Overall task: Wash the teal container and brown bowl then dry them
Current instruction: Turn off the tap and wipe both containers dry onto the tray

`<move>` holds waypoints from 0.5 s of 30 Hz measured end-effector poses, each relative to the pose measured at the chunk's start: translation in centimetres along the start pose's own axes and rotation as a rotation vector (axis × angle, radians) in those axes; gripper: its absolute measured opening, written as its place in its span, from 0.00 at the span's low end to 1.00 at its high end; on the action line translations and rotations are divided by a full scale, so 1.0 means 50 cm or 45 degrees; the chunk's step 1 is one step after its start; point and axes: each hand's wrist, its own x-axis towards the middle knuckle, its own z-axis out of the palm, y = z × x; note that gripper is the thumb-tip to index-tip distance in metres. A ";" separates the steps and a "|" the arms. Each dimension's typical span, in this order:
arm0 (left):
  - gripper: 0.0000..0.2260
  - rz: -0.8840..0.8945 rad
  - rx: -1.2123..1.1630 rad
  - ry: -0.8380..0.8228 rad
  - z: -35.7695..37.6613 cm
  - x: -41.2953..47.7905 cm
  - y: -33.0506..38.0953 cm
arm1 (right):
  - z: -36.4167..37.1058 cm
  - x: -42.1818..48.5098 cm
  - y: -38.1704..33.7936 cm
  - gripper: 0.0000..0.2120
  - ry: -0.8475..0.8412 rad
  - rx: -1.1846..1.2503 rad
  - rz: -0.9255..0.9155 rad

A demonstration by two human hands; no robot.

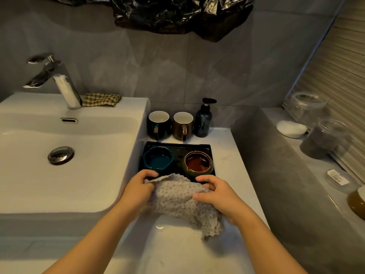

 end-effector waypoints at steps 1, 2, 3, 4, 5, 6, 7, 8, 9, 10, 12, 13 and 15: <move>0.16 0.062 0.255 0.039 0.004 0.001 -0.007 | -0.001 0.000 0.000 0.17 0.020 -0.074 -0.006; 0.21 0.178 0.513 0.038 0.010 0.000 -0.011 | 0.000 0.001 -0.001 0.14 0.041 -0.140 -0.031; 0.26 0.338 0.716 -0.026 0.018 -0.004 -0.011 | 0.003 0.002 -0.003 0.11 0.046 -0.188 -0.071; 0.31 0.505 0.869 -0.144 0.026 -0.006 -0.009 | 0.007 0.002 -0.007 0.09 0.028 -0.217 -0.114; 0.33 0.627 0.997 -0.308 0.036 -0.010 -0.003 | 0.012 0.001 -0.010 0.08 -0.002 -0.234 -0.152; 0.32 0.696 1.087 -0.456 0.046 -0.012 0.001 | 0.016 0.000 -0.014 0.07 -0.031 -0.247 -0.186; 0.30 0.720 1.125 -0.543 0.052 -0.009 -0.001 | 0.017 0.000 -0.016 0.07 -0.051 -0.261 -0.214; 0.25 0.694 1.092 -0.553 0.053 -0.006 -0.003 | 0.016 -0.001 -0.018 0.08 -0.068 -0.290 -0.223; 0.17 0.626 1.009 -0.513 0.049 -0.006 0.000 | 0.011 -0.001 -0.017 0.11 -0.084 -0.368 -0.210; 0.08 0.559 0.916 -0.474 0.043 -0.004 -0.002 | 0.003 -0.001 -0.016 0.15 -0.108 -0.518 -0.178; 0.05 0.515 0.794 -0.469 0.025 -0.005 0.002 | -0.012 -0.002 -0.013 0.18 -0.148 -0.871 -0.115; 0.06 0.505 0.746 -0.496 0.016 -0.009 0.008 | -0.020 -0.001 -0.014 0.17 -0.136 -0.938 -0.103; 0.06 0.497 0.631 -0.504 0.003 -0.008 0.019 | -0.035 0.003 -0.018 0.15 -0.103 -0.812 -0.078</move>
